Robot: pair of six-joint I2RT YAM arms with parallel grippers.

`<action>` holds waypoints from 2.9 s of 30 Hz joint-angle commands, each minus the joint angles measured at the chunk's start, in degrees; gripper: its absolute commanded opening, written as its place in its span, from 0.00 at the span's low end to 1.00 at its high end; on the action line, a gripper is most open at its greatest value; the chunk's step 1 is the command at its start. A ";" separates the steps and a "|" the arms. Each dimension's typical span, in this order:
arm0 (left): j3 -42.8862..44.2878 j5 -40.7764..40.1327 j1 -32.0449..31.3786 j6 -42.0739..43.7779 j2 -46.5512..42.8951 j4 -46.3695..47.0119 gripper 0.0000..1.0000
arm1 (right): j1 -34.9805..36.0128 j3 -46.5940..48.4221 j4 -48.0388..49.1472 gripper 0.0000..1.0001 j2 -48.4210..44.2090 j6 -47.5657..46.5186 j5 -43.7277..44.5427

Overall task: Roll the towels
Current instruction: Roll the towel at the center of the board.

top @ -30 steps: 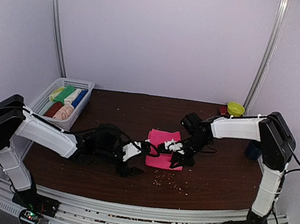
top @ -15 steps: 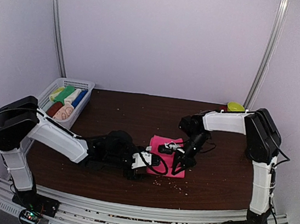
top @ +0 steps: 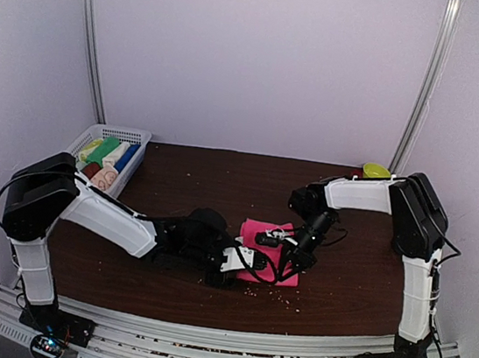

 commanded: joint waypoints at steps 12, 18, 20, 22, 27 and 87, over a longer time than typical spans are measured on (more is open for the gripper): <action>5.51 0.91 -0.15 -3.68 5.07 -4.19 0.00 | -1.31 0.63 -1.04 0.03 1.10 0.14 1.33; 7.34 5.08 0.63 -7.63 6.22 -8.76 0.00 | -1.48 0.03 -0.16 0.15 -1.00 -0.01 2.33; 7.39 6.89 1.24 -9.51 6.14 -9.72 0.00 | -1.66 -0.90 0.82 0.21 -2.93 -0.28 3.01; 7.43 9.10 1.93 -11.29 6.11 -10.24 0.00 | -1.87 -1.66 1.88 0.26 -4.87 -0.48 3.56; 9.29 14.48 3.74 -15.70 7.22 -11.99 0.00 | -2.10 -4.10 4.25 0.39 -9.69 -2.04 5.45; 22.99 33.24 15.48 -37.03 20.74 -21.15 0.00 | 13.06 -45.10 63.80 0.40 -32.52 -9.55 40.11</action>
